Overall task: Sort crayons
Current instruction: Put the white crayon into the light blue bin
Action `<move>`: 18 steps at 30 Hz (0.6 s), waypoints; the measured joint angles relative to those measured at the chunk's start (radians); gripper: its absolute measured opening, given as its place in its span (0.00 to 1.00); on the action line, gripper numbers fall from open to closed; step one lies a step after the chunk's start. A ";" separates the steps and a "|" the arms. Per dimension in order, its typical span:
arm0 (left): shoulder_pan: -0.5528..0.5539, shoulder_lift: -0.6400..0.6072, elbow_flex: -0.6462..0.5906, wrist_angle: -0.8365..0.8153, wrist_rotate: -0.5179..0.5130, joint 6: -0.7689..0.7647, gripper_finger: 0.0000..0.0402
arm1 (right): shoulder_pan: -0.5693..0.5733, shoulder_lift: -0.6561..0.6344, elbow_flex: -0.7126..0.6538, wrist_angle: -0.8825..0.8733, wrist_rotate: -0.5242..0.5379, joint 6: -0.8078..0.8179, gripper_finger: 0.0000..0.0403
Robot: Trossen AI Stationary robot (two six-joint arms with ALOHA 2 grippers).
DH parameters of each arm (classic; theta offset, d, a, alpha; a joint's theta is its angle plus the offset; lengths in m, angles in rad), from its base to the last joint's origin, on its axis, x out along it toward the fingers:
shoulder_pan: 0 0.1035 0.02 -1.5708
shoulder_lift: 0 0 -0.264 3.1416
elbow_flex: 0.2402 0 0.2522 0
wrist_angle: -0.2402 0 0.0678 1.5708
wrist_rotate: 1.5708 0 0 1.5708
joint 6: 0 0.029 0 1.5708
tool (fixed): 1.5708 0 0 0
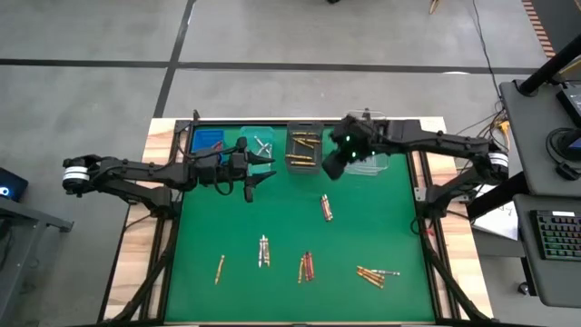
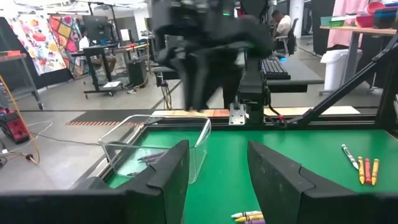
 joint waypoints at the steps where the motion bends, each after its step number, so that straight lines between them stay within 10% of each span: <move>1: 0.000 0.000 0.000 0.000 0.000 0.000 0.36 | 0.024 0.001 0.000 -0.004 -0.010 -0.001 0.27; 18: 0.000 0.000 0.000 0.002 0.000 -0.023 0.36 | 0.486 0.081 -0.062 -0.259 -0.050 0.017 0.25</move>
